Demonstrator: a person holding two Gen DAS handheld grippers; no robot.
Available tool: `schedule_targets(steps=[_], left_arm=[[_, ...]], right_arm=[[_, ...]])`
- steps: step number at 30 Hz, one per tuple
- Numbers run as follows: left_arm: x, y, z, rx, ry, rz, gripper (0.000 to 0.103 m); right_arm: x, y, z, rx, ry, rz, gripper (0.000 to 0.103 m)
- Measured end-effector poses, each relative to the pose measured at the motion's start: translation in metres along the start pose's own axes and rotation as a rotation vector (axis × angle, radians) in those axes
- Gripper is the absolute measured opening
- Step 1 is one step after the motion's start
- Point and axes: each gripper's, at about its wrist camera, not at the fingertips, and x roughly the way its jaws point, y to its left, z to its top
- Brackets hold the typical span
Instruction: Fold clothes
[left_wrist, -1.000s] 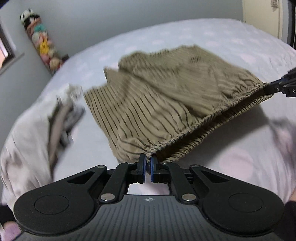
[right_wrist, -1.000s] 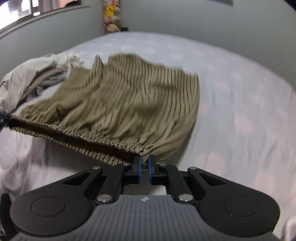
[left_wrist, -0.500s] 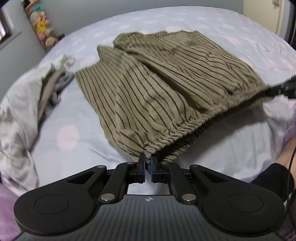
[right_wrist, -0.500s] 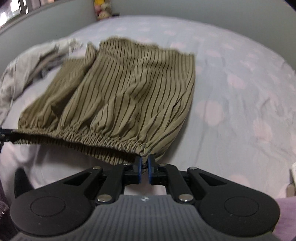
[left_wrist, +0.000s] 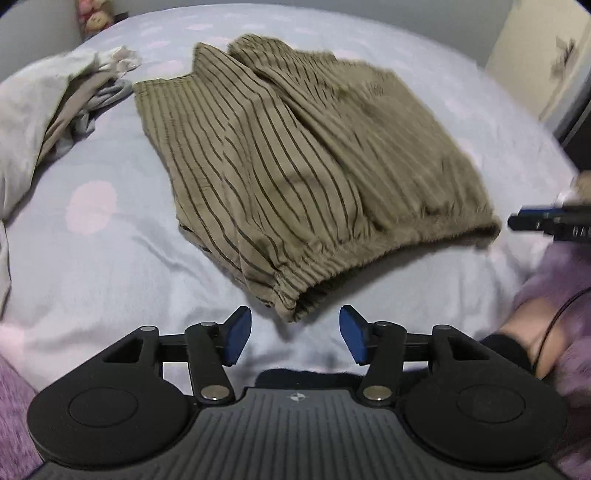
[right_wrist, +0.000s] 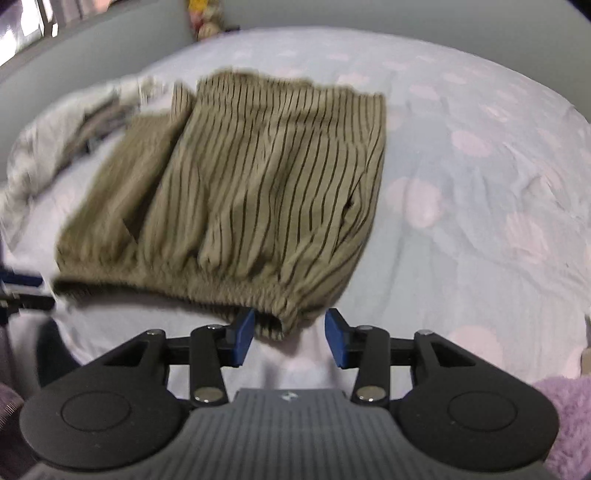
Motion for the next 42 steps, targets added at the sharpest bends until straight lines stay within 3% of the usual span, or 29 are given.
schedule_targets(steps=[6,13,16,22,28,31,35,38,42], left_arm=[[0.001,0.051,0.022,-0.283,-0.062,0.032,0.051],[0.029,0.086,0.038,-0.43,-0.105,0.029,0.049],[0.045,0.092,0.036,-0.471,-0.125,0.01,0.038],[0.057,0.082,0.034,-0.429,-0.205,0.037,0.031],[0.062,0.07,0.032,-0.374,-0.237,0.077,0.011],[0.058,0.068,0.031,-0.372,-0.255,0.09,0.003],[0.047,0.069,0.028,-0.402,-0.254,0.193,0.002],[0.045,0.075,0.022,-0.429,-0.227,0.198,0.002],[0.041,0.079,0.024,-0.433,-0.231,0.175,0.004]], right_arm=[[0.006,-0.013,0.026,0.047,-0.061,-0.049,0.046],[0.044,-0.047,0.048,0.164,-0.076,-0.05,0.046],[0.056,-0.062,0.054,0.259,-0.087,-0.009,0.046],[0.08,-0.059,0.064,0.257,-0.129,-0.024,0.043],[0.102,-0.052,0.063,0.219,-0.072,-0.08,0.006],[0.095,-0.063,0.061,0.281,-0.098,-0.099,0.004],[0.082,-0.081,0.053,0.407,-0.11,-0.162,0.004],[0.083,-0.089,0.05,0.458,-0.081,-0.162,0.003],[0.085,-0.08,0.053,0.408,-0.062,-0.164,0.008]])
